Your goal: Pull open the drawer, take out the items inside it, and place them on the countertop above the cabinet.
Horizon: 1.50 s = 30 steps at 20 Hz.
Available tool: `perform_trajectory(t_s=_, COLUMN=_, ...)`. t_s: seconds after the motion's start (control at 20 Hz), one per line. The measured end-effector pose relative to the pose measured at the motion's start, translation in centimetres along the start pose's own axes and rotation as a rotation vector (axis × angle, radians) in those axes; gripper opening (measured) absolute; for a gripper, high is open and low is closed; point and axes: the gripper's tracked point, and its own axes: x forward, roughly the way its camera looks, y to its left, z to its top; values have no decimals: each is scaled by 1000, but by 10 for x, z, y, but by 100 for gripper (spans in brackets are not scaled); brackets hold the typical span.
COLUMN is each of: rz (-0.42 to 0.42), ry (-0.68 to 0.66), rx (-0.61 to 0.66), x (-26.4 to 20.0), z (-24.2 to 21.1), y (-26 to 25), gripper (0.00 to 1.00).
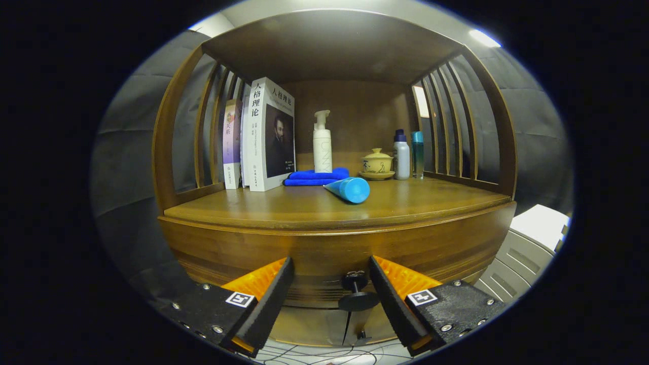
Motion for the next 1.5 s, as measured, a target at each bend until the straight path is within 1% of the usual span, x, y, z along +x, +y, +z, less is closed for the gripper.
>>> perform_trajectory(t_s=0.25, rz=6, ry=1, rx=-23, x=-1, z=5, y=-9, gripper=93)
perform_trajectory(t_s=0.4, rz=39, ry=-1, rx=-29, x=-22, z=27, y=-10, gripper=93)
perform_trajectory(t_s=0.6, rz=17, ry=-45, rx=-65, x=-64, z=85, y=-30, gripper=93)
perform_trajectory(t_s=0.85, rz=-7, ry=-109, rx=-36, x=-95, z=171, y=-39, gripper=93)
perform_trajectory(t_s=1.0, rz=-32, ry=-138, rx=-46, x=-106, z=203, y=-42, gripper=93)
perform_trajectory(t_s=1.25, rz=-25, ry=-151, rx=-17, x=-124, z=208, y=-29, gripper=93)
perform_trajectory(t_s=1.5, rz=-10, ry=-144, rx=-24, x=-124, z=202, y=-17, gripper=93)
